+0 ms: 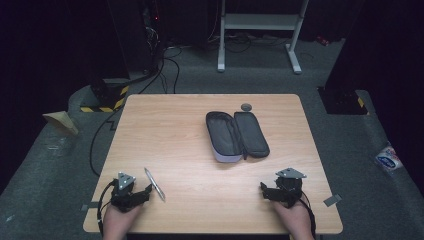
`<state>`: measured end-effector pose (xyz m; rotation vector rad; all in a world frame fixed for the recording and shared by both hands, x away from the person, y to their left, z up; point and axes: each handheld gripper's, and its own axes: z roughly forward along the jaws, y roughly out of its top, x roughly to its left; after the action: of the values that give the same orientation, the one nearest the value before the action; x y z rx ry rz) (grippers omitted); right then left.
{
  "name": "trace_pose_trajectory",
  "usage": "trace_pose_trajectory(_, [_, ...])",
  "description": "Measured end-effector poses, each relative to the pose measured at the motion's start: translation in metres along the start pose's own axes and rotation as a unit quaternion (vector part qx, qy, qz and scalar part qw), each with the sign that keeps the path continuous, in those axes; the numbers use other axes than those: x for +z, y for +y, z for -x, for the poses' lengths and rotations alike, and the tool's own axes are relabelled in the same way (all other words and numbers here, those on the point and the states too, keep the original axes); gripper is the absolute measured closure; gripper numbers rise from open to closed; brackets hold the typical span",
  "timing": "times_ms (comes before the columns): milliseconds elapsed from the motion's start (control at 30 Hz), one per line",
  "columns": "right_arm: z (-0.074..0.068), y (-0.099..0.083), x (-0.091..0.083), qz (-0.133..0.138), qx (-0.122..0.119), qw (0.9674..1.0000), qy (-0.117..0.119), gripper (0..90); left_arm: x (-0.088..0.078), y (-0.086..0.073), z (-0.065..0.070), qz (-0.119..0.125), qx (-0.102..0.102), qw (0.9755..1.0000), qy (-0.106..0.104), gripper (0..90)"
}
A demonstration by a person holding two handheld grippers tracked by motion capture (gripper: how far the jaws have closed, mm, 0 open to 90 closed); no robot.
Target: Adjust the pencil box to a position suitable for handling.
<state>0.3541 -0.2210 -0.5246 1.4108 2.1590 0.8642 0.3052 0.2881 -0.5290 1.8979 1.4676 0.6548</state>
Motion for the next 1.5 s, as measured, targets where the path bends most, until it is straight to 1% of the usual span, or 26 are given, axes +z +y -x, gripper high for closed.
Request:
trace_pose_trajectory(100, [0.000, 0.000, 0.000, 0.000, 0.000, 1.0000, 0.000, 7.7, 0.001, 0.000, 0.000, 0.003, -0.001, 1.0000, -0.003, 24.1])
trace_pose_trajectory(233, [0.000, 0.000, 0.000, 0.001, 0.000, 1.0000, 0.000, 7.8, 0.001, 0.000, -0.002, 0.002, 0.004, 1.0000, -0.009, 24.4])
trace_pose_trajectory(300, [0.000, -0.001, -0.001, 0.002, -0.004, 1.0000, 0.002, 8.4, 0.001, 0.001, -0.002, 0.002, 0.008, 0.9999, -0.011, 24.6])
trace_pose_trajectory(367, [0.000, -0.002, -0.002, 0.002, -0.005, 1.0000, 0.005, 12.3, 0.002, 0.002, -0.003, 0.003, 0.012, 0.9999, -0.011, 24.8])
trace_pose_trajectory(400, [0.001, -0.003, -0.004, 0.006, -0.008, 0.9999, 0.007, 15.3, 0.002, 0.002, -0.002, 0.003, 0.010, 0.9999, -0.012, 24.8])
trace_pose_trajectory(433, [0.001, -0.003, -0.004, 0.006, -0.008, 0.9999, 0.007, 15.3, 0.002, 0.002, -0.002, 0.003, 0.010, 0.9999, -0.012, 24.8])
trace_pose_trajectory(467, [0.001, -0.003, -0.005, 0.006, -0.007, 0.9999, 0.007, 17.8, 0.002, 0.002, -0.002, 0.003, 0.009, 0.9999, -0.012, 24.8])
trace_pose_trajectory(500, [0.002, -0.003, -0.008, 0.008, -0.006, 0.9999, 0.012, 20.0, 0.003, 0.002, -0.002, 0.003, 0.008, 0.9999, -0.012, 24.8])
trace_pose_trajectory(533, [0.003, -0.003, -0.010, 0.018, -0.009, 0.9997, 0.015, 21.2, 0.003, 0.002, -0.002, 0.003, 0.009, 0.9999, -0.012, 24.8])
trace_pose_trajectory(567, [0.003, -0.003, -0.010, 0.018, -0.009, 0.9997, 0.015, 21.2, 0.003, 0.002, -0.002, 0.003, 0.009, 0.9999, -0.012, 24.7])
trace_pose_trajectory(600, [0.003, -0.003, -0.014, 0.031, -0.006, 0.9993, 0.021, 23.3, 0.003, 0.002, -0.002, 0.003, 0.008, 0.9999, -0.012, 24.7])
trace_pose_trajectory(667, [0.002, -0.002, -0.015, 0.036, -0.006, 0.9991, 0.023, 24.6, 0.003, 0.002, -0.002, 0.003, 0.009, 0.9999, -0.012, 24.8])
trace_pose_trajectory(733, [-0.003, -0.001, -0.017, 0.045, -0.006, 0.9986, 0.027, 27.7, 0.003, 0.002, -0.002, 0.003, 0.009, 0.9999, -0.012, 24.8])
trace_pose_trajectory(767, [-0.003, -0.001, -0.017, 0.045, -0.006, 0.9986, 0.027, 27.7, 0.003, 0.002, -0.002, 0.003, 0.009, 0.9999, -0.012, 24.8])
trace_pose_trajectory(800, [-0.006, 0.000, -0.017, 0.045, -0.005, 0.9984, 0.034, 30.8, 0.003, 0.002, -0.002, 0.003, 0.009, 0.9999, -0.012, 24.7])
trace_pose_trajectory(867, [-0.008, 0.001, -0.016, 0.044, -0.009, 0.9984, 0.034, 32.0, 0.003, 0.002, -0.002, 0.003, 0.008, 0.9999, -0.012, 24.7])
trace_pose_trajectory(900, [-0.013, 0.003, -0.015, 0.042, -0.008, 0.9984, 0.037, 34.4, 0.003, 0.002, -0.002, 0.003, 0.009, 0.9999, -0.013, 24.7])
trace_pose_trajectory(967, [-0.015, 0.005, -0.014, 0.044, -0.012, 0.9982, 0.039, 35.0, 0.003, 0.002, -0.002, 0.004, 0.009, 0.9999, -0.013, 24.7])
trace_pose_trajectory(1000, [-0.022, 0.009, -0.013, 0.042, -0.015, 0.9981, 0.042, 35.7, 0.003, 0.002, -0.002, 0.004, 0.010, 0.9998, -0.014, 24.7])
trace_pose_trajectory(1067, [-0.028, 0.014, -0.011, 0.043, -0.023, 0.9977, 0.046, 36.3, 0.002, 0.002, -0.002, 0.003, 0.011, 0.9998, -0.014, 24.7])
trace_pose_trajectory(1100, [-0.031, 0.017, -0.011, 0.046, -0.023, 0.9975, 0.049, 36.3, 0.002, 0.002, -0.002, 0.002, 0.013, 0.9998, -0.015, 24.7])
trace_pose_trajectory(1167, [-0.035, 0.023, -0.009, 0.051, -0.024, 0.9969, 0.056, 36.2, 0.002, 0.002, -0.002, 0.002, 0.012, 0.9998, -0.014, 24.7])
trace_pose_trajectory(1267, [-0.041, 0.031, -0.006, 0.052, -0.018, 0.9966, 0.062, 36.3, 0.002, 0.002, -0.001, 0.002, 0.012, 0.9998, -0.014, 24.7])
trace_pose_trajectory(1400, [-0.046, 0.040, -0.003, 0.053, -0.024, 0.9960, 0.068, 37.4, 0.002, 0.002, -0.002, 0.002, 0.013, 0.9998, -0.014, 24.7])
trace_pose_trajectory(1467, [-0.049, 0.046, -0.002, 0.060, -0.024, 0.9952, 0.073, 38.2, 0.002, 0.002, -0.002, 0.002, 0.013, 0.9998, -0.014, 24.7])
trace_pose_trajectory(1500, [-0.052, 0.052, -0.002, 0.065, -0.027, 0.9947, 0.075, 39.0, 0.002, 0.002, -0.001, 0.002, 0.012, 0.9998, -0.014, 24.7])
